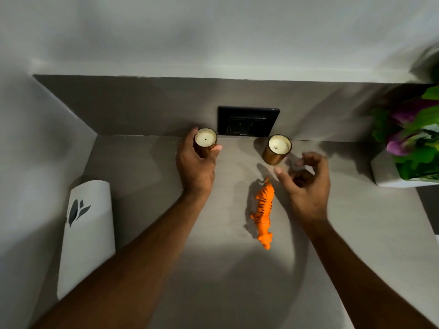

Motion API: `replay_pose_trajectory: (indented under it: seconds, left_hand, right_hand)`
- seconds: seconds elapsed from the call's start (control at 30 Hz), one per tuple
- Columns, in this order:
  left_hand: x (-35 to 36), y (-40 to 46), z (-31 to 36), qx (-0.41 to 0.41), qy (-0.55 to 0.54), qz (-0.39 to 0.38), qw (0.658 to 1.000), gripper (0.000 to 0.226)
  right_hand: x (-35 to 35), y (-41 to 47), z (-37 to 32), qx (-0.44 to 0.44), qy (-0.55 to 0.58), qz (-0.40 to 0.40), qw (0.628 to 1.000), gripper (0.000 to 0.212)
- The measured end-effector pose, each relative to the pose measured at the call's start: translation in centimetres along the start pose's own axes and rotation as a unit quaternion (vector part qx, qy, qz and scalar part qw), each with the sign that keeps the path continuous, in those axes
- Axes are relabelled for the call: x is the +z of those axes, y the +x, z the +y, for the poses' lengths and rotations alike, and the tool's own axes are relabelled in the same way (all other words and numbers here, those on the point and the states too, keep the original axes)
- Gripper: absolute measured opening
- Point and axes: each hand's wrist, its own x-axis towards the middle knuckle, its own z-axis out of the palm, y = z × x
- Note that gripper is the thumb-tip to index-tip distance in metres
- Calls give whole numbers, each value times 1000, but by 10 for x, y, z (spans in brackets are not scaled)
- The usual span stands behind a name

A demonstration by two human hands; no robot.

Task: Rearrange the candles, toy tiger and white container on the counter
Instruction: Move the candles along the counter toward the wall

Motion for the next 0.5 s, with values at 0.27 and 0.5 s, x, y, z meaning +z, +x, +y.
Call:
replay_pose_trajectory:
  seconds: [0.27, 0.5]
  left_hand:
    - [-29, -35, -31, 32, 80, -12, 996, 112]
    - [-34, -50, -46, 108, 155, -15, 982, 84]
  right_hand:
    - [9, -136, -25, 84, 8, 73, 994, 48]
    - [45, -143, -35, 41, -204, 164, 964, 33]
